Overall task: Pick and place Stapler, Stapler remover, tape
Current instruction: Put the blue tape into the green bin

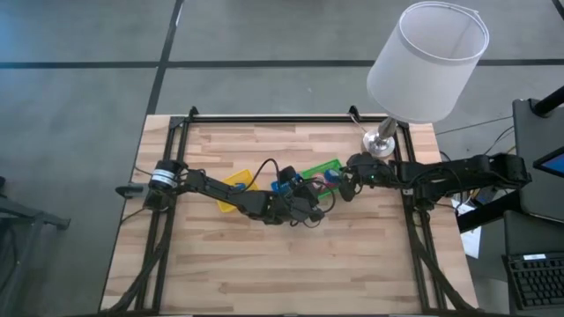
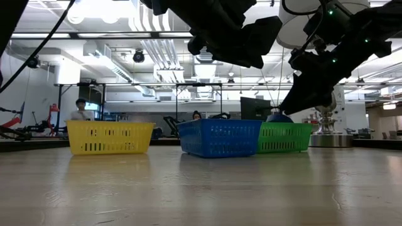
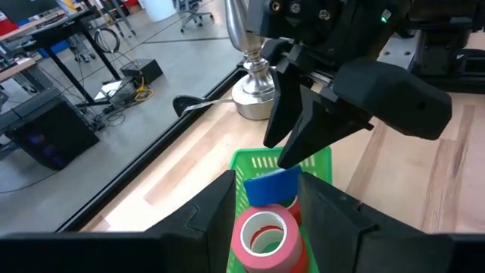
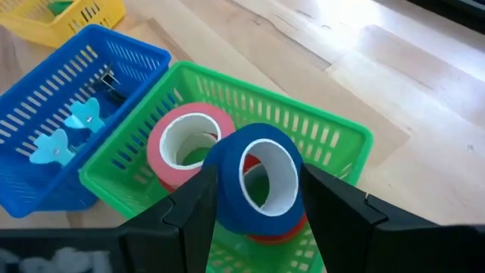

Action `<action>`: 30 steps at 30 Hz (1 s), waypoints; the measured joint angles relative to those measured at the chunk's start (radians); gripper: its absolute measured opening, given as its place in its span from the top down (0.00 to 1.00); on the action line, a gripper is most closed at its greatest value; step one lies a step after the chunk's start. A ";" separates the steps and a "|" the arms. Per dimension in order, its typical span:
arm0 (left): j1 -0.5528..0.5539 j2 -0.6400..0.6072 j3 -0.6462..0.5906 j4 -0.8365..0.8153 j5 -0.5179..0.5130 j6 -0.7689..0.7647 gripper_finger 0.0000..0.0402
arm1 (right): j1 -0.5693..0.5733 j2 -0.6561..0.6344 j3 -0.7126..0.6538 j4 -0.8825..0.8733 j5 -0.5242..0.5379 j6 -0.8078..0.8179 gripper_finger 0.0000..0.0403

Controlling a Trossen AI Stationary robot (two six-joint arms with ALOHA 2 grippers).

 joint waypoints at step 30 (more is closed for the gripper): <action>0.002 0.000 0.000 -0.002 0.000 -0.001 0.63 | -0.002 0.223 0.113 0.068 -0.012 -0.097 0.55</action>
